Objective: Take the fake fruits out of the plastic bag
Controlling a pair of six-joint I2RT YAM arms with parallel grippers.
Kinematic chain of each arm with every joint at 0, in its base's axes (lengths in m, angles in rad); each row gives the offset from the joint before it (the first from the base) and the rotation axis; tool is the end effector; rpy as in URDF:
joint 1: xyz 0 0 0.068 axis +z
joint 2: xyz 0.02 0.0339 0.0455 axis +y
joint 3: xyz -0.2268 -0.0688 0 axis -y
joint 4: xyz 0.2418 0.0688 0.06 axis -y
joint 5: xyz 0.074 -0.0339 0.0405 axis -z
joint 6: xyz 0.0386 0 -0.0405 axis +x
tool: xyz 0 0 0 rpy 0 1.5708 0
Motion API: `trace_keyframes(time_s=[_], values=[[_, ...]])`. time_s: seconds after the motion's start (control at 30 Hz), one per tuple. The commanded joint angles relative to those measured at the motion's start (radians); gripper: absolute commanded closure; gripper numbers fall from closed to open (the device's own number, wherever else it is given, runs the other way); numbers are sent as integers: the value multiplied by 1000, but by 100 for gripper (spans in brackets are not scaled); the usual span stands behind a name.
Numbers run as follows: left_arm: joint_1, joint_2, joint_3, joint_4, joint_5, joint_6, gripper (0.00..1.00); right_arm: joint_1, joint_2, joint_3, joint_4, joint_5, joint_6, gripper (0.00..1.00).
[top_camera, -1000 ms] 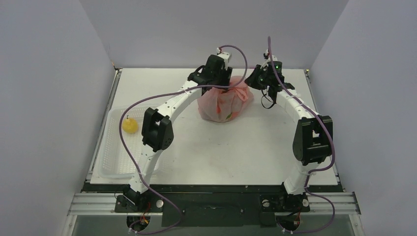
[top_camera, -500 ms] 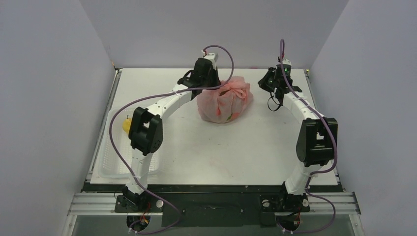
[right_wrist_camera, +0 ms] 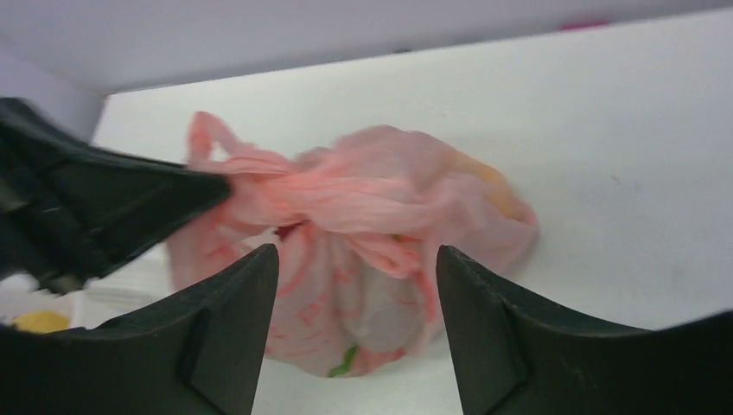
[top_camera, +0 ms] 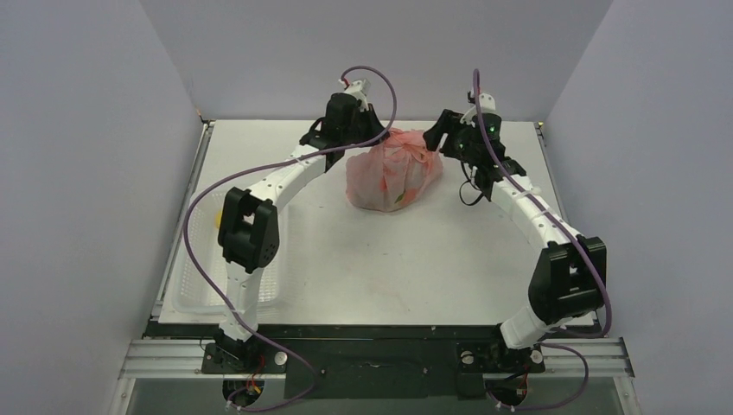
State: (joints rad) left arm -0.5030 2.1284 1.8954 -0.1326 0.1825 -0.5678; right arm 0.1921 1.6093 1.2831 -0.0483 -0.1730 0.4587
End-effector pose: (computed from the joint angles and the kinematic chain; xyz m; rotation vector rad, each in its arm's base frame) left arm 0.4292 -0.2441 0.2685 0.0620 2.0343 -0.8728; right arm 0.3730 0.0793 0.2785 0.1475 1.9815 0.5951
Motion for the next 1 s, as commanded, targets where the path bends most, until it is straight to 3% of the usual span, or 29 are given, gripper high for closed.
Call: trace_keyframes(time_s=[0.0, 0.47, 0.97], values=[[-18, -9, 69, 30, 52, -7, 100, 43, -33, -3, 152, -78, -51, 36], [-44, 27, 145, -24, 65, 18, 100, 56, 84, 12, 204, -61, 17, 34], [-66, 67, 222, -56, 116, 2, 100, 79, 186, 101, 120, 32, -107, 36]])
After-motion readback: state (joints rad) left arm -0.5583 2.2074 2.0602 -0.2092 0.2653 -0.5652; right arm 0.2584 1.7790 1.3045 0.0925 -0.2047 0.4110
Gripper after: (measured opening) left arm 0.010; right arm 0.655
